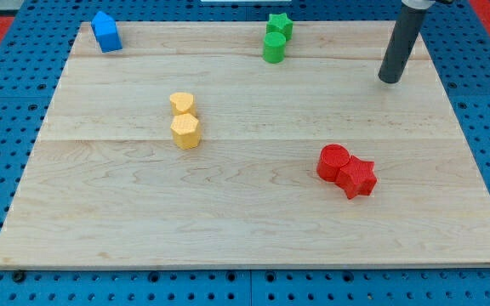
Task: Place your arm vertically above the red blocks
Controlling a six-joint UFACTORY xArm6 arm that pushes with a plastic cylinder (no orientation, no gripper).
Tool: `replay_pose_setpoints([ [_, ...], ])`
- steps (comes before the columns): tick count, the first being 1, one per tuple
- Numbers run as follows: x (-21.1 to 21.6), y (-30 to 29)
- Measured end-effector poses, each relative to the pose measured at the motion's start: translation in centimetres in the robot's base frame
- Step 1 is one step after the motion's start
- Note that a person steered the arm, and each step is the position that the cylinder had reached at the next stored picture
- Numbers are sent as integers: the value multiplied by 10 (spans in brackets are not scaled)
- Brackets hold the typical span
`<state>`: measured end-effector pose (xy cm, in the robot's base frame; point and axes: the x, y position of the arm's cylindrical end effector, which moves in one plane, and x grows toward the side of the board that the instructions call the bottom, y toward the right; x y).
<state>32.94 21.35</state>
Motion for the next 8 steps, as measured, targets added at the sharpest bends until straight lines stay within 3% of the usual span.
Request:
replay_pose_setpoints([
  [8,-3,-17],
])
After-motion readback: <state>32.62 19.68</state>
